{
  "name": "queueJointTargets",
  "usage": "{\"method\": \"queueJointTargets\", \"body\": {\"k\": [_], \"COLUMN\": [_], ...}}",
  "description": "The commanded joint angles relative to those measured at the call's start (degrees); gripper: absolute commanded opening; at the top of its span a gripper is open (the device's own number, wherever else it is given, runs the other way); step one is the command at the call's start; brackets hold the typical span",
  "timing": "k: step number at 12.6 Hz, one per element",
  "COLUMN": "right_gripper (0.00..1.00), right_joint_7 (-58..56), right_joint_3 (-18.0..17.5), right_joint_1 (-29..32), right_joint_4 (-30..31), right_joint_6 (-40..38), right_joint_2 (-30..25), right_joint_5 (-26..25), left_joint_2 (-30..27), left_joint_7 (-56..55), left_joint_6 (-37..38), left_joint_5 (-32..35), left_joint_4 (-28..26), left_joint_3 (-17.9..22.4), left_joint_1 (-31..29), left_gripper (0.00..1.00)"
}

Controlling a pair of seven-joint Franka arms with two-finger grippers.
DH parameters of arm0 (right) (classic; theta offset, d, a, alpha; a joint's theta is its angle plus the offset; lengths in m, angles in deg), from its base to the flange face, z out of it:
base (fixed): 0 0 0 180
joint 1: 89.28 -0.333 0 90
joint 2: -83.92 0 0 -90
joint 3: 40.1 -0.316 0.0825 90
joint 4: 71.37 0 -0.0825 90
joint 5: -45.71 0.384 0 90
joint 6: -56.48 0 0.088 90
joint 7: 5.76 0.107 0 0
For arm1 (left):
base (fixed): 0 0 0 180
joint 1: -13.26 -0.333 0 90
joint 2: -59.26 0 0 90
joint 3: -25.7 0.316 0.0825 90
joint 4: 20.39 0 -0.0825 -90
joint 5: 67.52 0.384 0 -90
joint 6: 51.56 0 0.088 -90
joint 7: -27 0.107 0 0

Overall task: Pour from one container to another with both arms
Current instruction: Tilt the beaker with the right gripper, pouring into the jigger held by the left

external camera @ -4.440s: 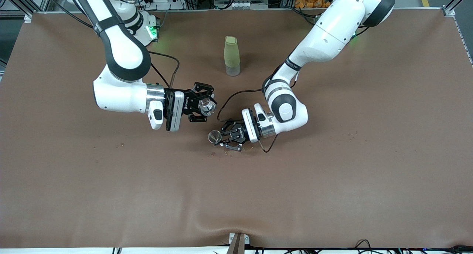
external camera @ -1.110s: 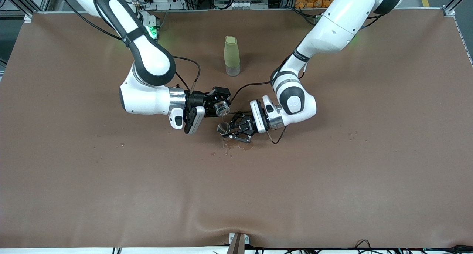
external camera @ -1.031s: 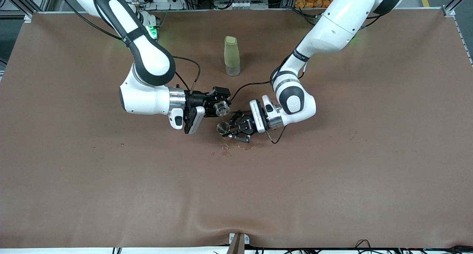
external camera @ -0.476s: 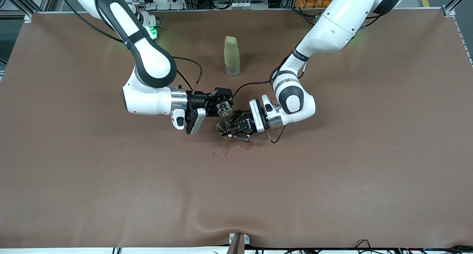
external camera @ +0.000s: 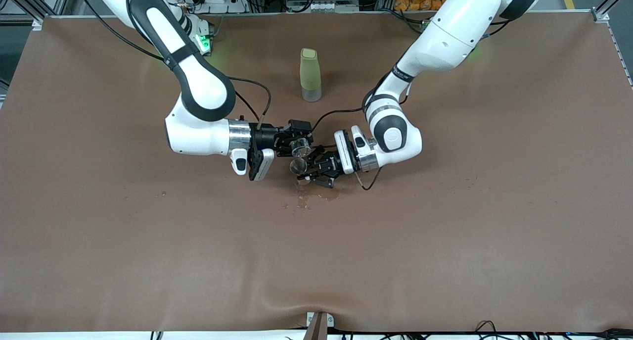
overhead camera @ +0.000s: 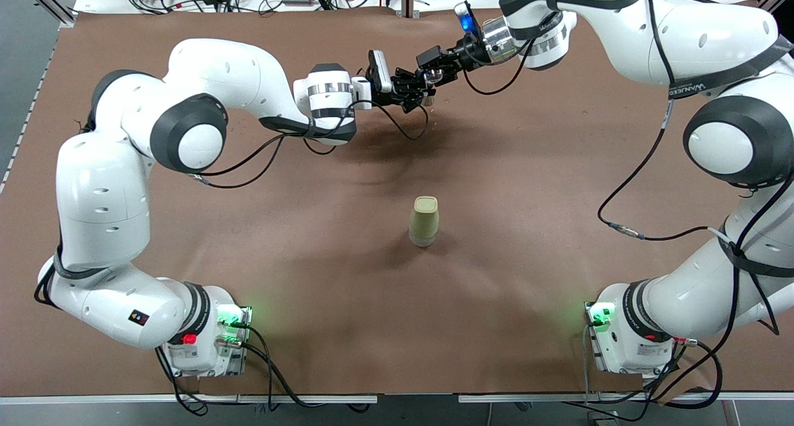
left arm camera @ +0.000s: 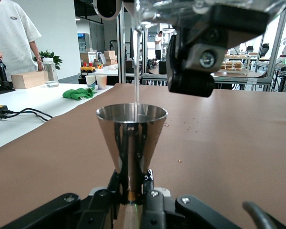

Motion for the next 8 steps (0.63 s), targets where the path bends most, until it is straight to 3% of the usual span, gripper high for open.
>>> {"method": "queueJointTargets", "body": {"k": [1,8], "right_gripper": [0.00,0.00], "right_joint_7": [0.92,2.58], "right_joint_3": [0.27,0.36], "right_joint_1": [-0.69,0.10], "right_joint_4": [-1.37,-0.32], "right_joint_6": [0.50,0.41], "right_joint_2": [0.68,0.59], "right_joint_5": [3.20,5.75], "left_joint_2": [-1.20,-1.20], "left_joint_7": [1.81,1.81], "left_joint_6": [0.99,1.26], "left_joint_5": [-1.34,-1.34], "left_joint_4": [-1.31,-1.40], "left_joint_3": [-0.11,-0.11], "left_joint_1": [-0.38,-0.73], "left_gripper": [0.00,0.00]}}
